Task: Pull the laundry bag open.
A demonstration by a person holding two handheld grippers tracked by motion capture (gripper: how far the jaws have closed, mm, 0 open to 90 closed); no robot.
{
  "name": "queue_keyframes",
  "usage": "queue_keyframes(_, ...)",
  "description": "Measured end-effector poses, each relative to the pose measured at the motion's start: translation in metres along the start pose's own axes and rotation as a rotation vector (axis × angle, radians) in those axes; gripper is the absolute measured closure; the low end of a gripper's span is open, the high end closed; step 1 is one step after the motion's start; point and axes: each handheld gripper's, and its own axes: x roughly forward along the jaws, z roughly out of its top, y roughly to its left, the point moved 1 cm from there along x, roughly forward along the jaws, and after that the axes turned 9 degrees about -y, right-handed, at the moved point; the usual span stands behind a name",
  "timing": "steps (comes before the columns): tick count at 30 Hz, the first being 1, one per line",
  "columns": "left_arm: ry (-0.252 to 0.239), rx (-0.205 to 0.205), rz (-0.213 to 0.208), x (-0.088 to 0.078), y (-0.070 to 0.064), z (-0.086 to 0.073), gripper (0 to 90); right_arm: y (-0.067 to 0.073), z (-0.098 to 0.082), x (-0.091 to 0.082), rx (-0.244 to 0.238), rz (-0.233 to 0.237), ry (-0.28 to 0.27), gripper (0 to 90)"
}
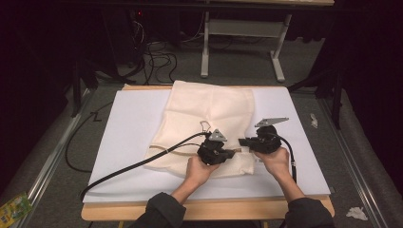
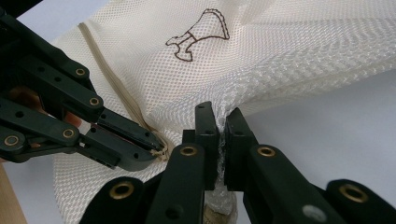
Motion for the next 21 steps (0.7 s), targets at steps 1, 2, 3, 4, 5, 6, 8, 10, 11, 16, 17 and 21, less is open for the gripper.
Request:
queue_keyframes(1, 0.002, -0.003, 0.000, -0.0003, 0.0007, -0.0008, 87.3, 0.0000, -0.0001, -0.0001, 0.000, -0.002, 0.000, 88.5)
queue_keyframes(2, 0.007, -0.003, 0.002, -0.0012, 0.0017, -0.0014, 87.3, -0.0001, -0.0001, -0.0005, -0.002, -0.003, -0.001, 88.5)
queue_keyframes(3, 0.005, -0.008, 0.000, -0.0021, 0.0025, -0.0020, 87.3, -0.0004, -0.0001, -0.0008, -0.001, -0.003, -0.002, 88.5)
queue_keyframes(4, 0.006, -0.009, 0.003, -0.0030, 0.0030, -0.0021, 87.3, -0.0006, -0.0003, -0.0007, 0.000, -0.001, -0.003, 88.5)
queue_keyframes(5, 0.005, -0.009, 0.002, -0.0039, 0.0031, -0.0021, 87.3, -0.0004, -0.0003, -0.0003, -0.002, -0.003, -0.003, 88.5)
queue_keyframes(6, 0.002, -0.008, 0.006, -0.0047, 0.0028, -0.0020, 87.3, -0.0002, 0.0000, 0.0000, -0.003, -0.001, -0.005, 88.4)
queue_keyframes(8, -0.003, -0.007, 0.007, -0.0063, 0.0031, -0.0019, 87.3, 0.0007, 0.0006, 0.0006, -0.011, -0.002, -0.014, 88.4)
queue_keyframes(10, -0.005, -0.008, 0.010, -0.0073, 0.0038, -0.0017, 87.3, 0.0010, 0.0006, 0.0007, -0.010, -0.002, -0.016, 88.4)
queue_keyframes(11, -0.004, -0.007, 0.011, -0.0076, 0.0040, -0.0016, 87.3, 0.0006, 0.0003, 0.0006, -0.011, -0.002, -0.014, 88.4)
queue_keyframes(16, -0.003, -0.007, 0.009, -0.0078, 0.0040, -0.0017, 87.3, -0.0003, -0.0008, -0.0010, -0.011, -0.004, -0.016, 88.4)
queue_keyframes(17, -0.003, -0.005, 0.010, -0.0080, 0.0039, -0.0018, 87.3, -0.0006, -0.0011, -0.0010, -0.012, -0.003, -0.017, 88.4)
queue_keyframes(21, 0.000, -0.005, 0.021, -0.0100, 0.0052, -0.0037, 87.3, -0.0022, -0.0016, -0.0018, -0.006, -0.004, -0.023, 88.4)
